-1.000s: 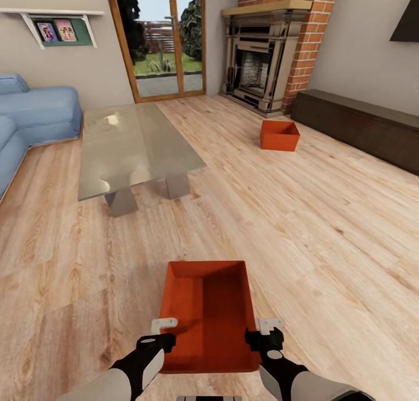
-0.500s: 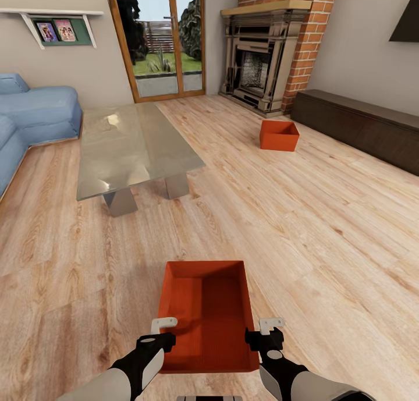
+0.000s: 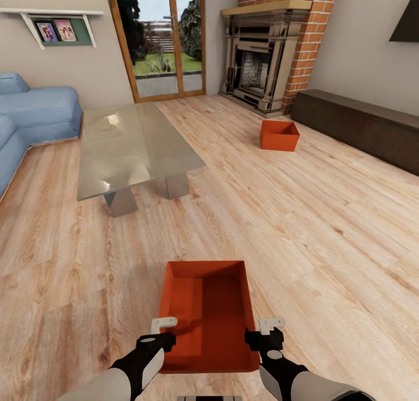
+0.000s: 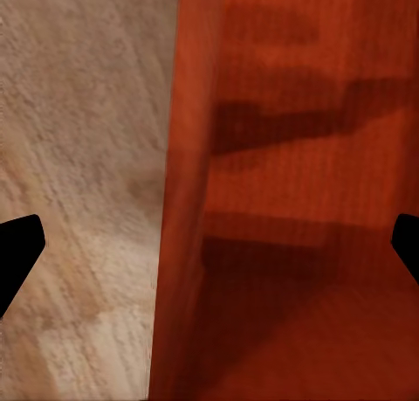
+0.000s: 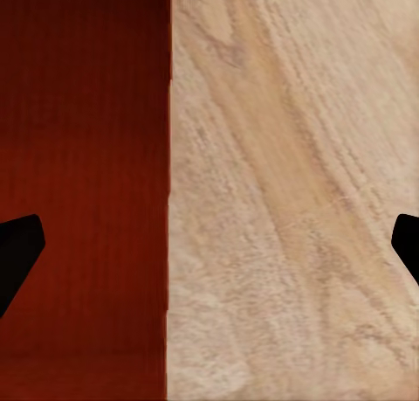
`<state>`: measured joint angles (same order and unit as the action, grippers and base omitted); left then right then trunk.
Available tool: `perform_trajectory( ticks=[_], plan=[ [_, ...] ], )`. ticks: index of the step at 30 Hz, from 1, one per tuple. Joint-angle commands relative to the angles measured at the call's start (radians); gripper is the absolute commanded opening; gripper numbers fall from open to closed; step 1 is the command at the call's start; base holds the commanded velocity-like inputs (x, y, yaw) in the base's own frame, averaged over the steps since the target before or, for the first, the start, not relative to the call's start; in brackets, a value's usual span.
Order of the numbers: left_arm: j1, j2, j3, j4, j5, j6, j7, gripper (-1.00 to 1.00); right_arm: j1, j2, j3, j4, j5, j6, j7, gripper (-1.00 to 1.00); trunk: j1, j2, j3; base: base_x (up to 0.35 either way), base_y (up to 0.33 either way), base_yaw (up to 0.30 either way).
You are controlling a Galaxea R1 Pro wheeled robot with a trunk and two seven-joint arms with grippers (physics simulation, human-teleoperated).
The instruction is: Move the two storage containers from the living room to the garage. In the garage, place one container on the floor and stack the other container on top of it (either order is fine).
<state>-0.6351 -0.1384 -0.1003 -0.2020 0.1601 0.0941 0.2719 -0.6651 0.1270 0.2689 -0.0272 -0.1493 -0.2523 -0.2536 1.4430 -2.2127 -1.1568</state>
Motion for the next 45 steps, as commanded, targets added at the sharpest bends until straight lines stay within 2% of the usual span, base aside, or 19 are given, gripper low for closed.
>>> perform_trajectory(
  ticks=[1,23,34,45],
  plan=[
    [0.0,0.0,-0.009,-0.003,0.01,0.006,0.006,1.0,-0.001,0.0,0.009,0.001,-0.01,-0.004,-0.003,1.0,0.0,0.0,-0.001,0.0,0.086,0.0],
    [0.0,0.001,-0.008,-0.007,0.01,0.006,0.007,1.0,-0.001,0.001,0.009,0.001,-0.01,-0.004,-0.003,1.0,0.0,0.0,-0.001,0.0,0.007,0.0],
    [0.0,0.002,-0.006,-0.008,0.01,0.007,0.01,1.0,-0.001,0.017,0.009,0.001,-0.012,-0.028,-0.006,1.0,0.0,0.0,-0.001,0.0,0.0,0.0],
    [0.0,0.001,-0.008,-0.004,0.01,0.007,0.01,1.0,-0.001,0.018,0.009,0.001,-0.012,-0.031,-0.001,1.0,0.0,0.0,-0.001,0.0,0.0,0.0]
  ],
)
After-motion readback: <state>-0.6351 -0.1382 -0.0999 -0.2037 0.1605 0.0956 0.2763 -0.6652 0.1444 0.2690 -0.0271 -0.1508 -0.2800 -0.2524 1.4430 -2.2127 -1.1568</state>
